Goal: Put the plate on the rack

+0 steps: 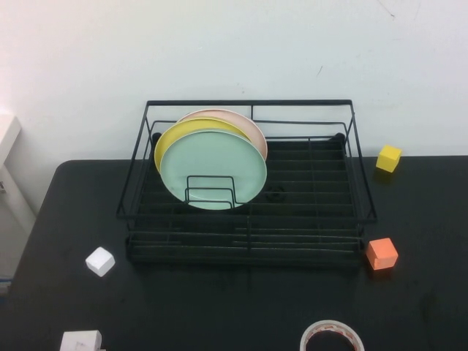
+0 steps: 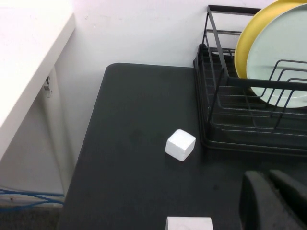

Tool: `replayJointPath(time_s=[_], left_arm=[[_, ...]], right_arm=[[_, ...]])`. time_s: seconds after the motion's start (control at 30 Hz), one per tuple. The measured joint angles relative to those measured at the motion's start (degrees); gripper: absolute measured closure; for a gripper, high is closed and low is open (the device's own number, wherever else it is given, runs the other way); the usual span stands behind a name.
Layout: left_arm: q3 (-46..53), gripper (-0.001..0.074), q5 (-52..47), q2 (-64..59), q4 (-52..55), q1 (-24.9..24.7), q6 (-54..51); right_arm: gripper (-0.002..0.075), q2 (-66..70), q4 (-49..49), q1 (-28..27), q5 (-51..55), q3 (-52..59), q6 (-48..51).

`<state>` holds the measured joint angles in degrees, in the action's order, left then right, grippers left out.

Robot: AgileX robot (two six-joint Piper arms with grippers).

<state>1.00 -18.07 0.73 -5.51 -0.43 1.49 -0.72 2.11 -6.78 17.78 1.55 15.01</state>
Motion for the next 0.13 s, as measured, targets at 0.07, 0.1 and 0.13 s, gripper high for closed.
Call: replayJointPath(time_s=[0.07, 0.1, 0.13], left_arm=[[0.00, 0.0736, 0.00, 0.00, 0.00, 0.00, 0.00], [0.00, 0.0736, 0.00, 0.00, 0.00, 0.00, 0.00], [0.00, 0.0736, 0.00, 0.00, 0.00, 0.00, 0.00]], right_arm=[[0.0728, 0.00, 0.00, -0.05, 0.60, -0.11, 0.00], [0.0728, 0.00, 0.00, -0.05, 0.60, -0.11, 0.00], [0.0728, 0.00, 0.00, -0.05, 0.69, -0.11, 0.00]])
